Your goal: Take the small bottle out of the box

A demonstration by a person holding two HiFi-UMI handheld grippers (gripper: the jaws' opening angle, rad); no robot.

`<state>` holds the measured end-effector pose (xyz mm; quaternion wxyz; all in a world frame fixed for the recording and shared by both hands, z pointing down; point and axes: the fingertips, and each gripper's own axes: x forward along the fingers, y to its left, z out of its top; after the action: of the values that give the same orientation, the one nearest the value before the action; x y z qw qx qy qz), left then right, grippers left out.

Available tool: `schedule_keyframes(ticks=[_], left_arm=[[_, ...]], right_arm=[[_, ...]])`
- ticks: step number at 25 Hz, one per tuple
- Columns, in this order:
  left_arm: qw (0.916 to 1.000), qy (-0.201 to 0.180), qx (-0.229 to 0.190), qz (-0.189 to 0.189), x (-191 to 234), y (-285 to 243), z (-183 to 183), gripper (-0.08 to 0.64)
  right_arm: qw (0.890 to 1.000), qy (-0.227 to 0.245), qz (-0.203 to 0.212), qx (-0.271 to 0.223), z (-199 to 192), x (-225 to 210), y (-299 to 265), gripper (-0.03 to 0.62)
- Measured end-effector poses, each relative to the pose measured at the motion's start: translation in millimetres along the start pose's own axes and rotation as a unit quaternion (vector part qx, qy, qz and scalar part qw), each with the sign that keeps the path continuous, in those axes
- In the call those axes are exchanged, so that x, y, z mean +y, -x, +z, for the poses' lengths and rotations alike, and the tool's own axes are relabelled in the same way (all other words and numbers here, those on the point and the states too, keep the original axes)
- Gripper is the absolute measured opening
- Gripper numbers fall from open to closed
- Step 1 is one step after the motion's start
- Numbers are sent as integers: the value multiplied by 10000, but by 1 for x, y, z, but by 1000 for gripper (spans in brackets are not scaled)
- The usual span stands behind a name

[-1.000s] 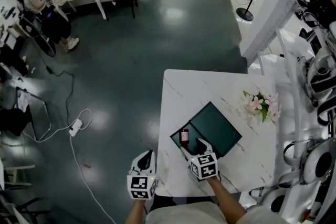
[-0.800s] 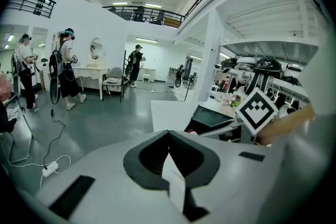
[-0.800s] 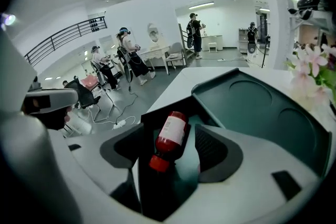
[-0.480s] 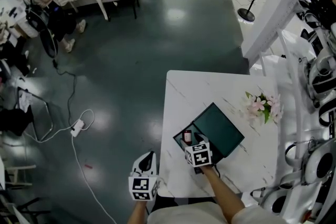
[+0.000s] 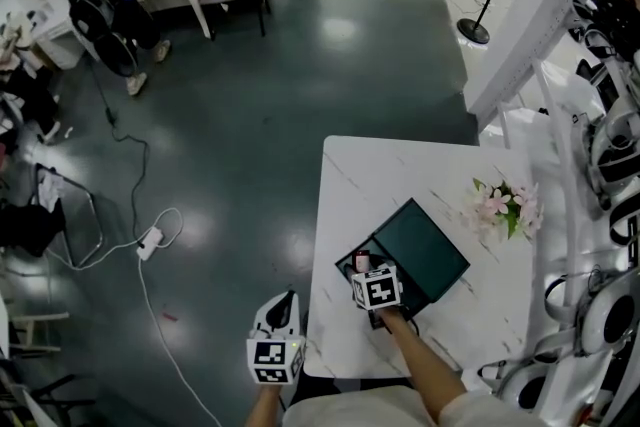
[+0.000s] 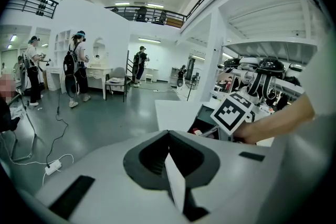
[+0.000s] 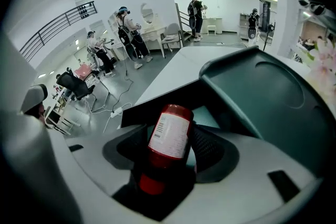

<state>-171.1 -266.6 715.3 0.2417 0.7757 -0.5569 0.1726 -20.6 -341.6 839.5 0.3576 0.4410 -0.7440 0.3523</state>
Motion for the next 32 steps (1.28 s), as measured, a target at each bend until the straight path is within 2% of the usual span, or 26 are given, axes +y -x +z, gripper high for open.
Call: schedule_keyframes(ticks=[8, 14, 18, 32], left_arm=[[10000, 59, -56, 27, 0, 2, 3, 18], [10000, 42, -80, 38, 1, 5, 9, 18], [10000, 12, -83, 37, 2, 6, 11, 18], [9996, -119, -234, -96, -14, 6, 26, 18]], right_arm=[[9992, -379, 97, 126, 2, -2, 0, 256], [9996, -234, 140, 78, 2, -1, 3, 242], [9998, -88, 133, -133, 5, -1, 12, 242], [9941, -31, 262, -1054, 16, -4, 81, 241]])
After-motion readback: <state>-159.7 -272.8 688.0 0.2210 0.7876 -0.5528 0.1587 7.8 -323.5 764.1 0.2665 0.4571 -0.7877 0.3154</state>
